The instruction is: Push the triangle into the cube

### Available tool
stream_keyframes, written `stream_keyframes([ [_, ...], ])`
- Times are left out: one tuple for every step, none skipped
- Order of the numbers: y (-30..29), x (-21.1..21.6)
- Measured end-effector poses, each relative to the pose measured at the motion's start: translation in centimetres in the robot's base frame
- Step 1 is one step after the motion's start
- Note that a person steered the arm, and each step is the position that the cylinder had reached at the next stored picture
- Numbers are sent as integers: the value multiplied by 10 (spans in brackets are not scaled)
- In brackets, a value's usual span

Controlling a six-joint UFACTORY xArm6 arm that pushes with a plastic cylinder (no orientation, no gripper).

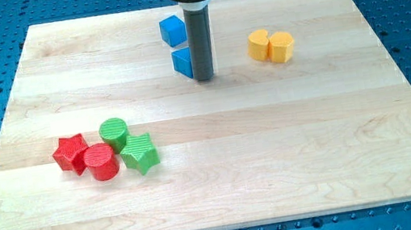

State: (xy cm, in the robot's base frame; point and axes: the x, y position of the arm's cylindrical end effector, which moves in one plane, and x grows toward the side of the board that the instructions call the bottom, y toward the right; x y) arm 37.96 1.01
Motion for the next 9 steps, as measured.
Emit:
stream_keyframes([
  [-5,-14],
  [-37,-25],
  [-95,12],
  [-112,-5],
  [-77,5],
  [-39,-14],
  [-62,-55],
  [-80,-4],
  [-128,-35],
])
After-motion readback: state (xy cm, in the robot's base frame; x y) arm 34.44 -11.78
